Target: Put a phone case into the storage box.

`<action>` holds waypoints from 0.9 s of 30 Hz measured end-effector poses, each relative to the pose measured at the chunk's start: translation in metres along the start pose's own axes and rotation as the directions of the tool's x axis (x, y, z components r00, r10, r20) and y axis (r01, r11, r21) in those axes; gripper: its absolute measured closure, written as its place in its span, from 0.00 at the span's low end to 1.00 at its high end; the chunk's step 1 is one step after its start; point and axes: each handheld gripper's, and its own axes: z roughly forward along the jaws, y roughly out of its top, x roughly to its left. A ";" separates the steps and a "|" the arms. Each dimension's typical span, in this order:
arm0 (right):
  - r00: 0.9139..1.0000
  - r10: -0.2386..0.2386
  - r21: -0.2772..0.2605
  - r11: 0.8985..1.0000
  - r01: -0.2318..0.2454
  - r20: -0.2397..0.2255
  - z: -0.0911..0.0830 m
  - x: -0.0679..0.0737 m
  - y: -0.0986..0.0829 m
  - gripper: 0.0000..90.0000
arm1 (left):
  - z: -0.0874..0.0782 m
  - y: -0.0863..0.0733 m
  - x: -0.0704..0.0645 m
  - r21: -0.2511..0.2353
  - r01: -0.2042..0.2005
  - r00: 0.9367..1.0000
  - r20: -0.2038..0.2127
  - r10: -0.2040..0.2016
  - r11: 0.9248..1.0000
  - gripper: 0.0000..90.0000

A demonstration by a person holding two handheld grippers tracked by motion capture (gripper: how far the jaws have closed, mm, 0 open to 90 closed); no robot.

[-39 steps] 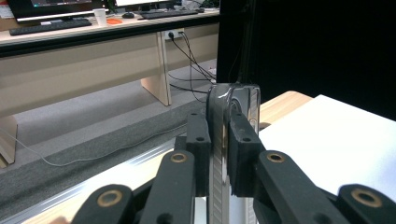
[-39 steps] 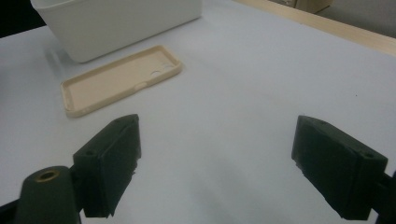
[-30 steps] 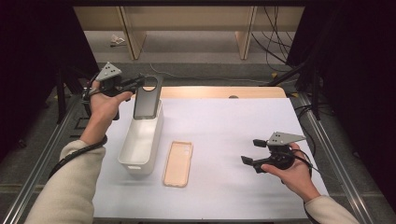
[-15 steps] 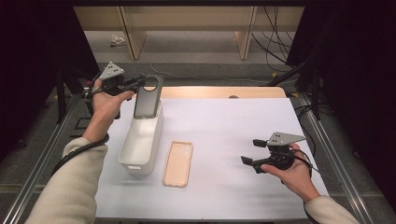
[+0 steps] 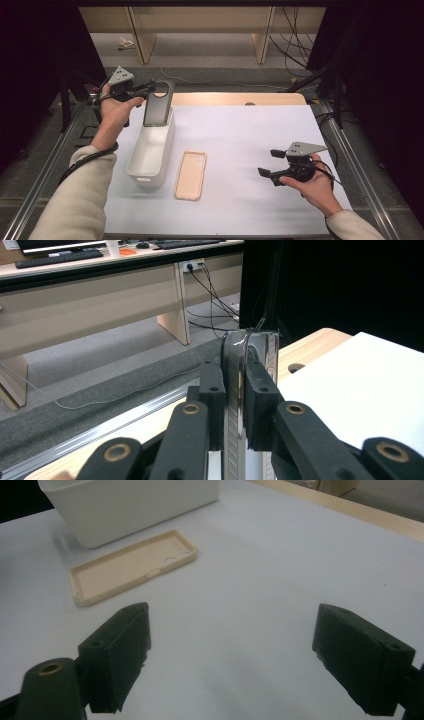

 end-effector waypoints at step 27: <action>1.000 -0.001 -0.017 1.000 0.001 0.005 -0.008 0.006 -0.002 0.18 | 0.009 -0.007 0.003 0.018 -0.007 1.000 -0.003 0.007 1.000 0.89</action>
